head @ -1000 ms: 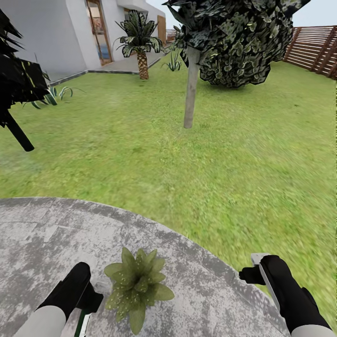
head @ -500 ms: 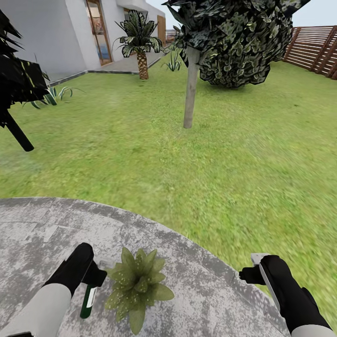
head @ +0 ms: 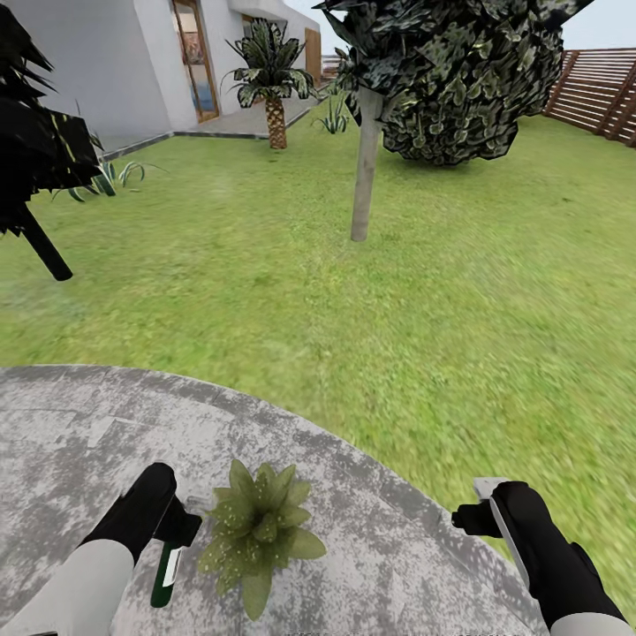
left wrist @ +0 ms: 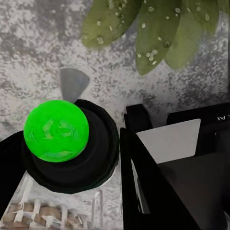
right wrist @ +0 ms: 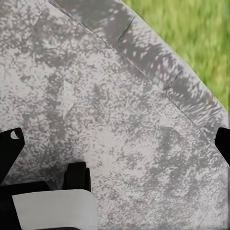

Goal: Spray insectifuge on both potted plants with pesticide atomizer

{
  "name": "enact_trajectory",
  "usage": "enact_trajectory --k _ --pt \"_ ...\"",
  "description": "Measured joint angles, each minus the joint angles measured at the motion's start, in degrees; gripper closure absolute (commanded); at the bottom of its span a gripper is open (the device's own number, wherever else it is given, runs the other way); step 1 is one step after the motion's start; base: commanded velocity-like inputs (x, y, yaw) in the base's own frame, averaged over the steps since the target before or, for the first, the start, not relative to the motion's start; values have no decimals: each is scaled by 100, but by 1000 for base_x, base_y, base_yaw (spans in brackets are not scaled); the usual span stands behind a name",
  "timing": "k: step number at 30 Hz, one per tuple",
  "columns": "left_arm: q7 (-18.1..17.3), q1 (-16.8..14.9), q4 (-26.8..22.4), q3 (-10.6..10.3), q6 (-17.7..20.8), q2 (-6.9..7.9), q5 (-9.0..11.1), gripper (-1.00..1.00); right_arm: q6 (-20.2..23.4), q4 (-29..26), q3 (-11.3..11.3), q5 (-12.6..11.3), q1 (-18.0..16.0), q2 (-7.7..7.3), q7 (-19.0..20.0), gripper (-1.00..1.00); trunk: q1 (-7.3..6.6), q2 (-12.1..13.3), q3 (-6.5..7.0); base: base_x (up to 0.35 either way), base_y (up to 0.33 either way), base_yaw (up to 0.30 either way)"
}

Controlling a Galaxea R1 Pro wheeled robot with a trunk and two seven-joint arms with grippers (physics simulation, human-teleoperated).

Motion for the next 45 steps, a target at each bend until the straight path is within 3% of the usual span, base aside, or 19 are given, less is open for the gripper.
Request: enact_trajectory --k 9,14,27,45 --pt "-7 11 0 12 4 -1 0 100 -2 1 0 0 1 -1 1 -100 -2 0 -5 -46 -46 21" --pt "-1 180 0 13 2 -1 -1 100 -1 -2 0 2 0 -1 0 -100 -2 0 -5 -12 -19 117" --pt "2 243 17 4 -2 0 0 100 2 -1 8 7 0 7 0 -100 -2 0 -5 -123 -257 130" --pt "4 376 17 4 2 0 -2 100 -1 2 9 7 0 8 0 -100 -2 0 -5 0 -121 167"
